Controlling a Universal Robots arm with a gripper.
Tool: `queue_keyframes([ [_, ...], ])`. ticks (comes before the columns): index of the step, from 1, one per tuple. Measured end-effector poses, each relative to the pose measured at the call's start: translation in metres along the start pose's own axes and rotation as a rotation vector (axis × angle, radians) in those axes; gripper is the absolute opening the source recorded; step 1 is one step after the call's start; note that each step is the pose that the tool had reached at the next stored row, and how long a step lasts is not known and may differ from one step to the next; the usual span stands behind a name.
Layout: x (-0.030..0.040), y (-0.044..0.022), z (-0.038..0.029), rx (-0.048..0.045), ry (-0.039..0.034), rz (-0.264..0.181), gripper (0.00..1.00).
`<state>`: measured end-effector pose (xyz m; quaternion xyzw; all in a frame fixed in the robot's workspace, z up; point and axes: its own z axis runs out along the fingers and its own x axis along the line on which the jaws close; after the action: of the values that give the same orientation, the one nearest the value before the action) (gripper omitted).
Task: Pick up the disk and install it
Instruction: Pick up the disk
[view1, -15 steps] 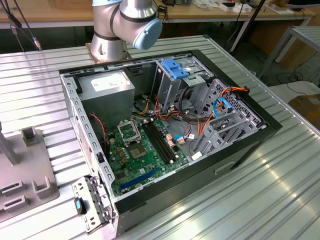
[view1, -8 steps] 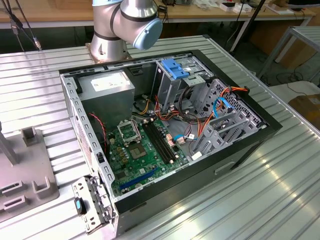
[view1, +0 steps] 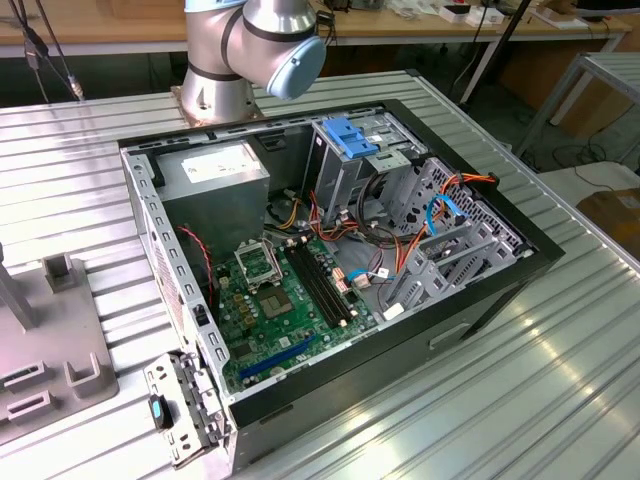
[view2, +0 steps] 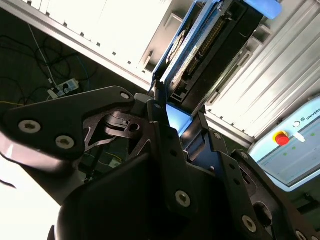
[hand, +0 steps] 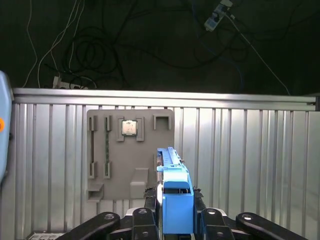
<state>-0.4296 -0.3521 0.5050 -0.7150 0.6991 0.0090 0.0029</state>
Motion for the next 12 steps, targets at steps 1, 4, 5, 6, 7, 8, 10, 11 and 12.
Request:
queue_keyframes([
  [1, 0.0, -0.0002, -0.0001, 0.0, 0.0001, 0.0, 0.37],
  [4, 0.0, -0.0003, 0.0, -0.0001, 0.0, 0.0, 0.37],
  [5, 0.0, -0.0003, -0.0001, -0.0001, 0.0001, 0.0, 0.37],
  [6, 0.0, -0.0003, 0.0, 0.0, 0.0001, 0.0, 0.37],
  [7, 0.0, -0.0003, -0.0001, -0.0001, 0.0001, 0.0, 0.37],
  [8, 0.0, -0.0003, 0.0, 0.0, 0.0001, 0.0, 0.37],
  [10, 0.0, -0.0004, 0.0, 0.0, 0.0001, 0.0, 0.37],
  [11, 0.0, -0.0004, 0.0, 0.0, 0.0, 0.0, 0.37],
  [12, 0.0, -0.0004, 0.0, 0.0, 0.0, 0.0, 0.37],
])
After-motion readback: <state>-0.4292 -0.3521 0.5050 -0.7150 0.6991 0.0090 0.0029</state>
